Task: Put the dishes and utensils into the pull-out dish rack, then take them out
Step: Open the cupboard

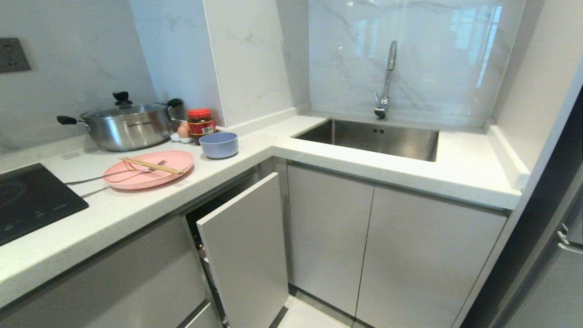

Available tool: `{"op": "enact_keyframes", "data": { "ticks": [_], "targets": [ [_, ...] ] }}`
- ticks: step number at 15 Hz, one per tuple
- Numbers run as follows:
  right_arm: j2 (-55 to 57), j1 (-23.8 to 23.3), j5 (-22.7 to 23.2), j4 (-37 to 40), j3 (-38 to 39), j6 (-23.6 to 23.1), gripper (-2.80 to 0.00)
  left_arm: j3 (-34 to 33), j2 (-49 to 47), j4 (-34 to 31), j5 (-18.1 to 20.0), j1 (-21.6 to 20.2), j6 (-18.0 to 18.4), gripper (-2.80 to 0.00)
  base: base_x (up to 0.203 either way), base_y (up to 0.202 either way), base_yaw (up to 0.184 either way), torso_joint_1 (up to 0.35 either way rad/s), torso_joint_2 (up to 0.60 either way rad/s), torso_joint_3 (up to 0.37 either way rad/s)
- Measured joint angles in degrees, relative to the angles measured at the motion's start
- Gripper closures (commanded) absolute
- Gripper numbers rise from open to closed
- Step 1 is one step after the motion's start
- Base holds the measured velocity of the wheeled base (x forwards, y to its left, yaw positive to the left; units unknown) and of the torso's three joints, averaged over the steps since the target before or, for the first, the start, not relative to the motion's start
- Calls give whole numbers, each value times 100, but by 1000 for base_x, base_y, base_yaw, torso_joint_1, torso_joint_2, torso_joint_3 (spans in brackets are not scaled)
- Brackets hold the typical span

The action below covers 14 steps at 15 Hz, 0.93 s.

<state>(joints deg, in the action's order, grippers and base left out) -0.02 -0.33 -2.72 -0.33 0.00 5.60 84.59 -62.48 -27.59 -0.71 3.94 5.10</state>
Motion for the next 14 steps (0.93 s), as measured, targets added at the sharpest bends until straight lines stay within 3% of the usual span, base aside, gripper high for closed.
{"op": "enact_keyframes", "data": {
  "ticks": [4, 8, 14],
  "targets": [
    [-2, -2, 2, 0, 0, 0, 0, 273, -1582, -5, -331, 380, -174, 0, 0, 0, 0, 10, 1, 1],
    [0, -2, 0, 2, 0, 0, 0, 651, -3031, -45, -998, 818, -594, 0, 0, 0, 0, 0, 0, 0],
    [0, -2, 0, 1, 0, -1, 0, 1413, -4688, -435, -1310, 942, -1084, 0, 0, 0, 0, 0, 0, 0]
  ]
}}
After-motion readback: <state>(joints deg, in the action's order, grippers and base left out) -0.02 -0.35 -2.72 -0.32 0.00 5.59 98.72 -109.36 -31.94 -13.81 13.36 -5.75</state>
